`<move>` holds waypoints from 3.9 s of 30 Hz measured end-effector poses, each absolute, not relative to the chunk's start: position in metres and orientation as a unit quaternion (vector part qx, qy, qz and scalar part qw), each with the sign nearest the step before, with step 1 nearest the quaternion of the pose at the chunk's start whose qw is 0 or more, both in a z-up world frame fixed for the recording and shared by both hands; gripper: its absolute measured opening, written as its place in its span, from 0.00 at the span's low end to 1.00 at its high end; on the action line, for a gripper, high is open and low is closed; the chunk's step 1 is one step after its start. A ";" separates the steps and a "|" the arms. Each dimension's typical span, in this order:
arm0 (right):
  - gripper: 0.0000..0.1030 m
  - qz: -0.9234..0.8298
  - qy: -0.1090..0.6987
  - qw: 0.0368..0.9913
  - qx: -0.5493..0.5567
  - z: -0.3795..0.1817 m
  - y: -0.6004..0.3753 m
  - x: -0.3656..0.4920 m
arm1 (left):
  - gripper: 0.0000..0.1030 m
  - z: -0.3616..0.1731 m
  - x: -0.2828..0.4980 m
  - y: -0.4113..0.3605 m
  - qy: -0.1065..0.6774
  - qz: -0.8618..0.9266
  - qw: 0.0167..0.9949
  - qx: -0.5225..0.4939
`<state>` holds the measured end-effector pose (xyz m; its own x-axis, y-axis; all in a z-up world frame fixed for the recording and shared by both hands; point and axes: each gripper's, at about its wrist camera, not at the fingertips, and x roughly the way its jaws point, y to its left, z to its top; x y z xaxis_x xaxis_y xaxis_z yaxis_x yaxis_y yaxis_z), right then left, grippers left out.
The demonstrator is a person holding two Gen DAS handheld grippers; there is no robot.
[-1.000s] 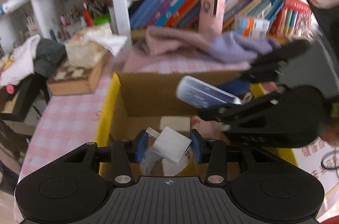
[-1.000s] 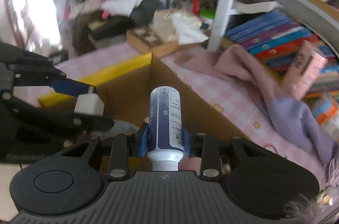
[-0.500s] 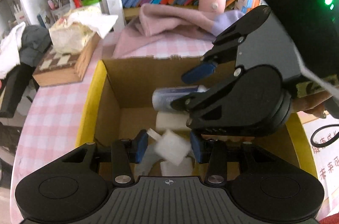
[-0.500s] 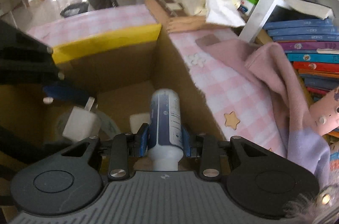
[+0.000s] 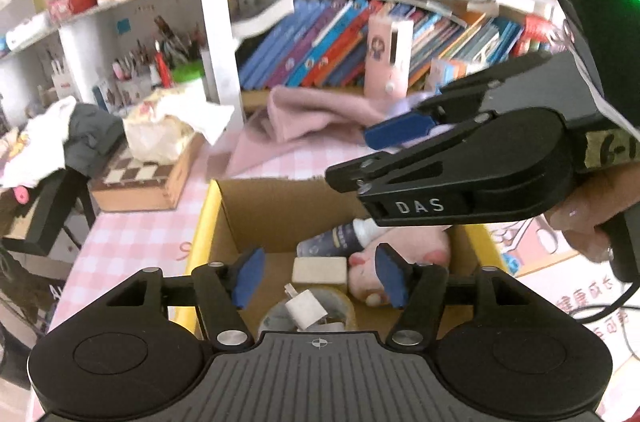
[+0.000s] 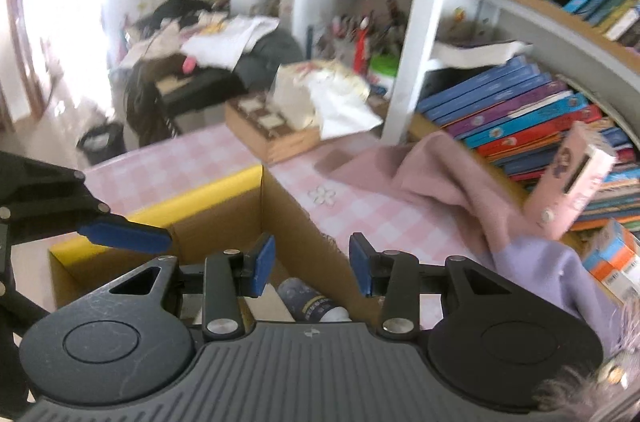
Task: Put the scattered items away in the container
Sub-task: 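Open the right gripper to drop the bottle while the left gripper releases the plug, then withdraw both open grippers from the yellow box back over the table, then move the left gripper toward the blue bag while the right gripper approaches the medicine box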
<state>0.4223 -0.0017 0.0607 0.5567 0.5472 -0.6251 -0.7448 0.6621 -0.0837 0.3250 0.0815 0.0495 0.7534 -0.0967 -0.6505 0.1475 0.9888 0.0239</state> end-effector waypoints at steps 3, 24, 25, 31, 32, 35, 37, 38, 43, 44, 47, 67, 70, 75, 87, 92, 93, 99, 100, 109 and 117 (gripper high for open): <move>0.38 0.358 0.272 0.880 -0.151 0.072 -0.014 0.403 | 0.68 0.061 0.302 0.083 0.323 -0.065 0.943 0.034; 0.38 0.260 0.229 0.935 -0.079 0.094 -0.086 0.225 | 0.74 0.078 0.156 0.086 0.263 -0.040 0.964 0.008; 0.38 0.256 0.230 0.936 -0.075 0.093 -0.088 0.218 | 0.75 0.077 0.152 0.085 0.263 -0.040 0.964 0.009; 0.38 0.234 0.230 0.942 -0.073 0.085 -0.099 0.180 | 0.76 0.069 0.128 0.080 0.258 -0.030 0.965 0.024; 0.38 0.231 0.234 0.941 -0.075 0.083 -0.100 0.175 | 0.76 0.067 0.125 0.079 0.257 -0.026 0.966 0.030; 0.38 0.222 0.244 0.941 -0.081 0.075 -0.105 0.162 | 0.76 0.061 0.113 0.075 0.261 -0.025 0.964 0.031; 0.38 0.217 0.249 0.940 -0.082 0.069 -0.107 0.152 | 0.76 0.058 0.106 0.074 0.267 -0.030 0.963 0.026; 0.38 0.214 0.250 0.940 -0.086 0.066 -0.108 0.146 | 0.77 0.056 0.102 0.073 0.269 -0.031 0.962 0.026; 0.38 0.206 0.268 0.935 -0.104 0.044 -0.109 0.123 | 0.77 0.048 0.086 0.067 0.279 -0.037 0.959 0.032; 0.38 0.205 0.274 0.934 -0.105 0.040 -0.109 0.119 | 0.77 0.046 0.083 0.066 0.281 -0.036 0.958 0.034; 0.38 0.201 0.286 0.931 -0.103 0.032 -0.111 0.107 | 0.77 0.040 0.076 0.066 0.291 -0.039 0.955 0.029; 0.52 0.191 0.337 0.914 -0.119 0.012 -0.116 0.078 | 0.91 0.009 0.069 0.054 0.356 -0.058 0.932 0.045; 0.55 0.184 0.341 0.914 -0.118 0.010 -0.118 0.078 | 0.91 0.006 0.071 0.051 0.363 -0.064 0.929 0.047; 0.62 0.176 0.346 0.913 -0.124 0.007 -0.120 0.078 | 0.91 0.004 0.075 0.047 0.368 -0.072 0.926 0.048; 0.69 0.146 0.368 0.908 -0.136 0.001 -0.139 0.089 | 0.91 -0.005 0.092 0.022 0.390 -0.109 0.913 0.044; 0.70 0.133 0.378 0.906 -0.133 -0.002 -0.154 0.094 | 0.91 -0.011 0.100 0.005 0.401 -0.126 0.906 0.046; 0.70 0.131 0.380 0.906 -0.133 -0.003 -0.157 0.095 | 0.91 -0.012 0.102 0.001 0.403 -0.129 0.905 0.047; 0.70 0.115 0.384 0.908 -0.118 -0.005 -0.180 0.102 | 0.91 -0.018 0.112 -0.028 0.412 -0.158 0.895 0.063; 0.70 0.113 0.383 0.910 -0.114 -0.005 -0.185 0.104 | 0.91 -0.018 0.114 -0.033 0.412 -0.162 0.894 0.066; 0.69 0.100 0.384 0.913 -0.095 -0.007 -0.222 0.135 | 0.91 -0.021 0.148 -0.072 0.409 -0.178 0.892 0.079; 0.67 0.118 0.375 0.915 -0.089 0.000 -0.258 0.184 | 0.91 -0.019 0.188 -0.122 0.398 -0.197 0.891 0.093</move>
<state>0.1844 -0.2577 0.0003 0.6911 0.1497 -0.7071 -0.2830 0.9562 -0.0742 0.1885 -0.1221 -0.0186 0.6061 -0.2765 -0.7458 0.4249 0.9052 0.0097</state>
